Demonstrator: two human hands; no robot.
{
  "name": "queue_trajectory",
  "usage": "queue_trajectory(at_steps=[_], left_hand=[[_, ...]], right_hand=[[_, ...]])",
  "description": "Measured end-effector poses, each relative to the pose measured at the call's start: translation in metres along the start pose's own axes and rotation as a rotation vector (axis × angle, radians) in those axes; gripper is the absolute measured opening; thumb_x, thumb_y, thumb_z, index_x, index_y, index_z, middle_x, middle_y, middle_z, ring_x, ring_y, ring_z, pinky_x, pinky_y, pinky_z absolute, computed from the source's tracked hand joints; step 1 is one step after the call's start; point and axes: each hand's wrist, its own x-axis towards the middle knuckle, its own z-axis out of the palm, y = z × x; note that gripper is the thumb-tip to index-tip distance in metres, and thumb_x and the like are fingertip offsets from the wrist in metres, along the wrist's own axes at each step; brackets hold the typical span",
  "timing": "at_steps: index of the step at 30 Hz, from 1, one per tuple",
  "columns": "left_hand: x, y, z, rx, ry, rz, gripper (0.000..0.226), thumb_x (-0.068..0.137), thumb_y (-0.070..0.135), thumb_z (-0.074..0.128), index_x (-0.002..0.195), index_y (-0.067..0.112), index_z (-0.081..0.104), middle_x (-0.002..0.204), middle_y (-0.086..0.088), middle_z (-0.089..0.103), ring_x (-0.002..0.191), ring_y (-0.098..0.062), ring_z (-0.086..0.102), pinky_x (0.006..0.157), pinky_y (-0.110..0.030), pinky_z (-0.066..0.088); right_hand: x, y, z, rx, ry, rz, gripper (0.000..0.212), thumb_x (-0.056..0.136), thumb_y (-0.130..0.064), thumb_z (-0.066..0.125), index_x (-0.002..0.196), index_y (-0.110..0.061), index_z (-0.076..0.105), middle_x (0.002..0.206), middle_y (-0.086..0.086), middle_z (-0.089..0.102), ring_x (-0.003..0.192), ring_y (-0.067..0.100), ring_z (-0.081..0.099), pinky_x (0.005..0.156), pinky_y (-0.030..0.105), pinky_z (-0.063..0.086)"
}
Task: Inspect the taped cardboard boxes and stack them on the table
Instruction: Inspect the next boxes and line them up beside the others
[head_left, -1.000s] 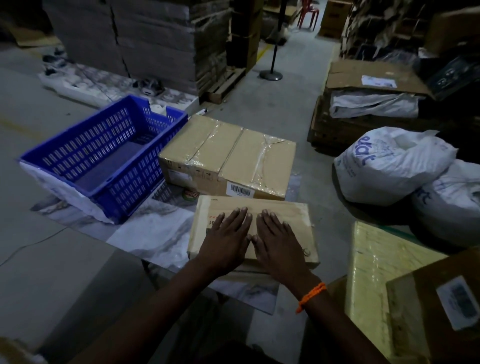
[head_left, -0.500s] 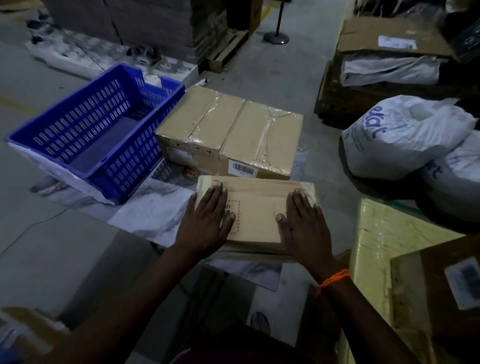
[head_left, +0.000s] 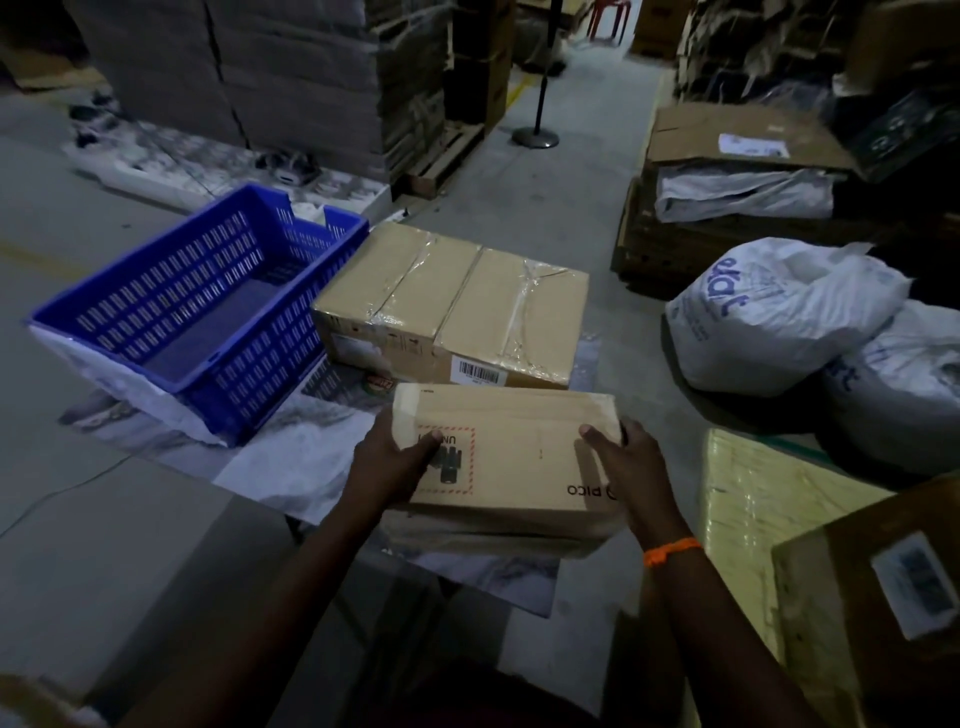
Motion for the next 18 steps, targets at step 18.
queue_trajectory(at_steps=[18], left_hand=[[-0.065,-0.060,-0.036,-0.549,0.031,-0.150,0.050,0.088,0.065,0.058,0.122,0.029,0.061,0.128,0.001,0.064,0.120,-0.025,0.061,0.085,-0.047,0.054]], right_hand=[[-0.069,0.047,0.005,0.523,0.089,0.151,0.026,0.092,-0.024,0.078,0.116,-0.017,0.071,0.113,0.009,0.076,0.110,0.031,0.071,0.095,0.046,0.057]])
